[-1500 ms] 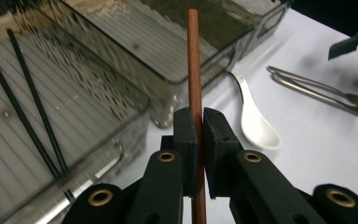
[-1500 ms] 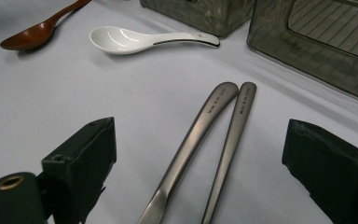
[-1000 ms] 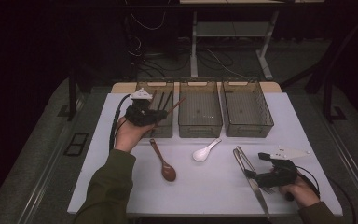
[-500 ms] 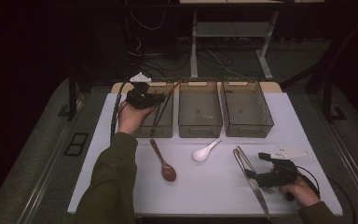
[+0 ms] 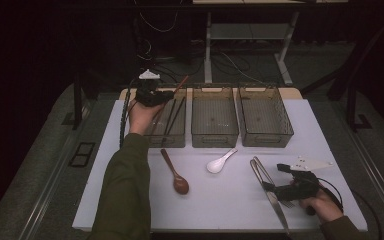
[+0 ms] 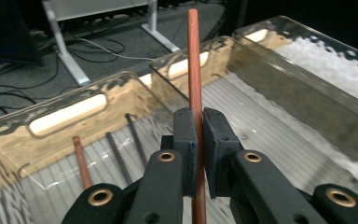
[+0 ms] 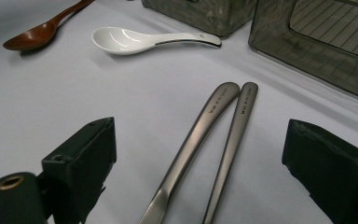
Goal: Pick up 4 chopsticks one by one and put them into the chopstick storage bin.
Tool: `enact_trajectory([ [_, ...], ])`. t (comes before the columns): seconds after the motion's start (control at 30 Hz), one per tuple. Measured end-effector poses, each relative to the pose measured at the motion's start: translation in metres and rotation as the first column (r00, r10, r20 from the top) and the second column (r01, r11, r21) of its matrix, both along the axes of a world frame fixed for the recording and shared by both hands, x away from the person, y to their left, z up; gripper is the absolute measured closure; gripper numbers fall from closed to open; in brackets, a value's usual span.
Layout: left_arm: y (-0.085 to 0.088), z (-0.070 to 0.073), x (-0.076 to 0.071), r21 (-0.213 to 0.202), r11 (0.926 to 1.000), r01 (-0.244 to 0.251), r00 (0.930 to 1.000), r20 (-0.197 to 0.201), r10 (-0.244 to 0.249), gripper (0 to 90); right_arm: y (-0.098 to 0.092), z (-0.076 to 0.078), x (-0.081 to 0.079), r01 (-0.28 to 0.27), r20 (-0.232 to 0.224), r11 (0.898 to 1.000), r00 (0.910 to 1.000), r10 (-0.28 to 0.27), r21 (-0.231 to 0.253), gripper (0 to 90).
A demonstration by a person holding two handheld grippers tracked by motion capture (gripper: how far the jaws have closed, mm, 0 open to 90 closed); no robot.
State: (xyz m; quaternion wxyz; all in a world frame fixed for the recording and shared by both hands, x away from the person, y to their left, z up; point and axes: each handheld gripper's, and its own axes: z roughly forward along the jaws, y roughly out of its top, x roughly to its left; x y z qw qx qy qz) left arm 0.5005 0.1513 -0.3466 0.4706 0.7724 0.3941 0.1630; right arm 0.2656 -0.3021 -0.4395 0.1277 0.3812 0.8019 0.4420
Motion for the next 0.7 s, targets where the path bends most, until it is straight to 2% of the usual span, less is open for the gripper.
enact_trajectory([
  [0.17,0.002,-0.012,0.008,-0.004,0.9993,-0.037,0.9992,-0.017,0.037,83.5,0.0,0.0,0.0,-0.003,-0.001,1.0,1.0,0.003,0.001,9.8],
  [0.3,0.0,-0.022,0.012,0.031,0.9976,-0.063,0.9969,-0.046,0.064,83.4,0.0,0.0,0.0,-0.001,-0.002,1.0,1.0,0.001,0.005,9.8],
  [0.37,-0.001,-0.025,0.014,0.05,0.9942,-0.095,0.9933,-0.06,0.098,82.7,0.0,0.0,0.0,-0.002,-0.001,1.0,1.0,0.002,0.004,9.8],
  [0.4,0.0,-0.026,0.014,0.056,0.9923,-0.11,0.992,-0.055,0.113,81.0,0.0,0.0,0.0,-0.002,-0.001,1.0,1.0,0.002,0.004,9.8],
  [0.43,0.0,-0.026,0.014,0.049,0.9913,-0.122,0.9906,-0.056,0.125,73.8,0.0,0.0,0.0,-0.001,-0.001,1.0,1.0,0.001,0.004,9.8],
  [0.53,-0.001,-0.027,0.014,0.077,0.9896,-0.121,0.9904,-0.057,0.126,64.8,0.0,-0.001,0.0,-0.002,-0.002,1.0,1.0,0.002,0.003,9.8],
  [0.7,-0.001,-0.027,0.013,0.076,0.9918,-0.103,0.992,-0.066,0.108,57.0,0.0,-0.001,0.0,-0.003,-0.003,1.0,1.0,0.003,0.004,9.8],
])
